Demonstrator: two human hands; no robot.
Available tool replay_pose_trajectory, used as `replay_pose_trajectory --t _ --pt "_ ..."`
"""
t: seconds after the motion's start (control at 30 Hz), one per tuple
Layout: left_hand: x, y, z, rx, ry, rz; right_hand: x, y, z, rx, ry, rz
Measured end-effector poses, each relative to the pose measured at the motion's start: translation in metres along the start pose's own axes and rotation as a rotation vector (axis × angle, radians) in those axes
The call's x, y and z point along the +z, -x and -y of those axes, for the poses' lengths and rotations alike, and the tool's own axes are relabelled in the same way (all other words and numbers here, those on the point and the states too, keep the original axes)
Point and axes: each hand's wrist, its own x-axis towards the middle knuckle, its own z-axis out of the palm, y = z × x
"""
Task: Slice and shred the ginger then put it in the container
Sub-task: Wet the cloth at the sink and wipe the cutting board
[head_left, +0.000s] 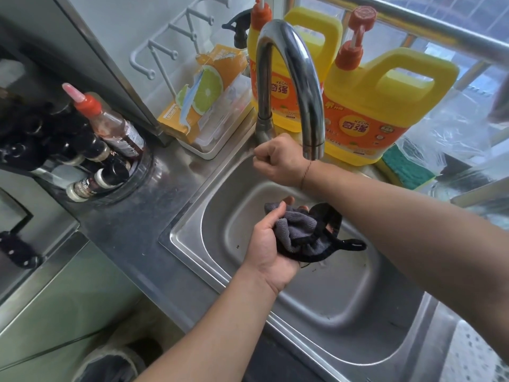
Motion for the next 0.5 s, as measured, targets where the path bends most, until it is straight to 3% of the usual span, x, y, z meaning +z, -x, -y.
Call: replay_pose_trajectory --t 0.3,0.5 --pt "0.0049 0.0069 -0.0003 -0.015 0.013 -0.032 0.0033 0.0052 0.0007 -0.201 0.131 -0.048" --pt "0.0063 0.0066 0.0003 -0.014 -0.017 -0.052 0.0011 0.0081 -0.0038 -0.229 0.141 -0.022"
